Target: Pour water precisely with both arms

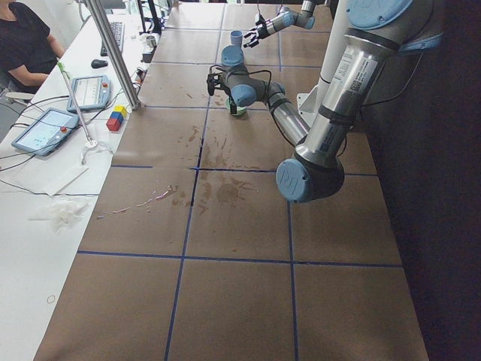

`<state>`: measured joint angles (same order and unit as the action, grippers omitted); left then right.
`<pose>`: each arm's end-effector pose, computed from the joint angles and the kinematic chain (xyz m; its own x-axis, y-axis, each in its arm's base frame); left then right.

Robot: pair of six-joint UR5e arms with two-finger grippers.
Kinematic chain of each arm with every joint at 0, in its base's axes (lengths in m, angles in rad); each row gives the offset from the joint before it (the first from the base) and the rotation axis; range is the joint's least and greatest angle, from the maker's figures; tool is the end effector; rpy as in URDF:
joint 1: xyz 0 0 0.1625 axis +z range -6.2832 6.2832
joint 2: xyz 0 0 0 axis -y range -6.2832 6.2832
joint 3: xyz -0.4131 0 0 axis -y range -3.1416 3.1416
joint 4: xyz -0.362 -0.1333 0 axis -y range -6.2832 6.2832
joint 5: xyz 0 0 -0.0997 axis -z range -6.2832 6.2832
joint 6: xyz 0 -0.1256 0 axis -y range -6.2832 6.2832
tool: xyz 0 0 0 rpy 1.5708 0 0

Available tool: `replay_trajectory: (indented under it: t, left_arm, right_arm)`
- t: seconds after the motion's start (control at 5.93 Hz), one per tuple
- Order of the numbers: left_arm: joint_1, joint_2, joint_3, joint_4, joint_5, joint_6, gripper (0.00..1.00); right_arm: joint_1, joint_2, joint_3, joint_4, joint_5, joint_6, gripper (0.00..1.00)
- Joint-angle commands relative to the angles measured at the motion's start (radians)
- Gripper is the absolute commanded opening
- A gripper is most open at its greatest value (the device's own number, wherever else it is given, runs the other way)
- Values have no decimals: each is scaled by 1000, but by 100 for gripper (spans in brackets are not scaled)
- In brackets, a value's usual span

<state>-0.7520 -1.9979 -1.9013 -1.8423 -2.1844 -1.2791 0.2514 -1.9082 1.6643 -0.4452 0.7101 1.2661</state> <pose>0.3772 -0.4363 0.2572 0.4176 -0.0687 -0.9060 0.0815 0.9960 -0.0379 -0.2735 -0.3062 0.6148 0.8062 0.0051 0.5916 -0.5107 0.5109 0.6915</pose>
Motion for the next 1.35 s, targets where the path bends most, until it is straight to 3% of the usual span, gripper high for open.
replay_trajectory:
  t: [0.0, 1.18]
  left_arm:
    - [-9, 18, -12, 0, 0, 1, 100]
    - [-12, 30, -18, 0, 0, 3, 100]
  right_arm:
    - [2, 12, -17, 14, 3, -16, 99]
    - [88, 46, -29, 20, 20, -20, 99]
